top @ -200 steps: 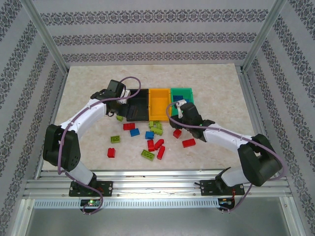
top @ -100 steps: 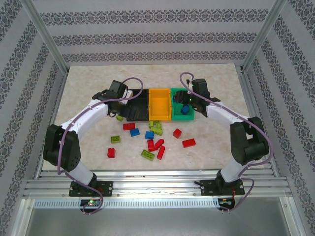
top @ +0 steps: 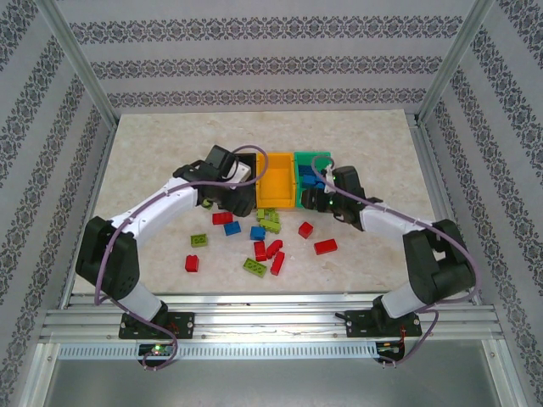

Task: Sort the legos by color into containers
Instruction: Pick up the lego from the center of the table.

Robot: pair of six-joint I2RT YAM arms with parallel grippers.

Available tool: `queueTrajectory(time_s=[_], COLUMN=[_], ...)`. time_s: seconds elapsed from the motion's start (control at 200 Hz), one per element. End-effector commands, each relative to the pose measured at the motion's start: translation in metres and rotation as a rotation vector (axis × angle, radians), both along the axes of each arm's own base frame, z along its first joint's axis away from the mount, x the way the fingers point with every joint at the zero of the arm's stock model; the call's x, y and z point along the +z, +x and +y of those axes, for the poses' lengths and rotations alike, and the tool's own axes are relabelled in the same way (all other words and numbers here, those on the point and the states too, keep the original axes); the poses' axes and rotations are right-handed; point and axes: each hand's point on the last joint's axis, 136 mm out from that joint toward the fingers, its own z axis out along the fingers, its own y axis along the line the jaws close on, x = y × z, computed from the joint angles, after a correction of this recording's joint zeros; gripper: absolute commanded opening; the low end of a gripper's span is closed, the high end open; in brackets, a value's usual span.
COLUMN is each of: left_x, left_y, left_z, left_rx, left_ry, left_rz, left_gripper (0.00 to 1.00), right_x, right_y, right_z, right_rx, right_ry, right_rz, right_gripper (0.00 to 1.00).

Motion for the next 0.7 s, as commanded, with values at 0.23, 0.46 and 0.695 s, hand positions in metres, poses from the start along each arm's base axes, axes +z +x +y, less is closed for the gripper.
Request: queueTrajectory(time_s=[0.23,0.46,0.695], left_x=[-0.036,-0.084,-0.085], left_y=[-0.039,-0.069,-0.060], left_z=[-0.046,-0.067,-0.060], left_rx=[-0.225,-0.325,-0.276], left_ry=[0.113,0.245,0.286], left_rz=[0.091,0.215,0.184], left_gripper=[0.83,0.75,0.75], right_x=[0.031,0.035,0.033], right_y=[0.006,0.002,0.003], right_z=[-0.002,-0.008,-0.009], right_rx=[-0.031,-0.047,-0.047], right_ry=[-0.049,-0.064,-0.077], right_rz=[-0.198,-0.225,-0.229], right_gripper=[0.58,0.59,0.59])
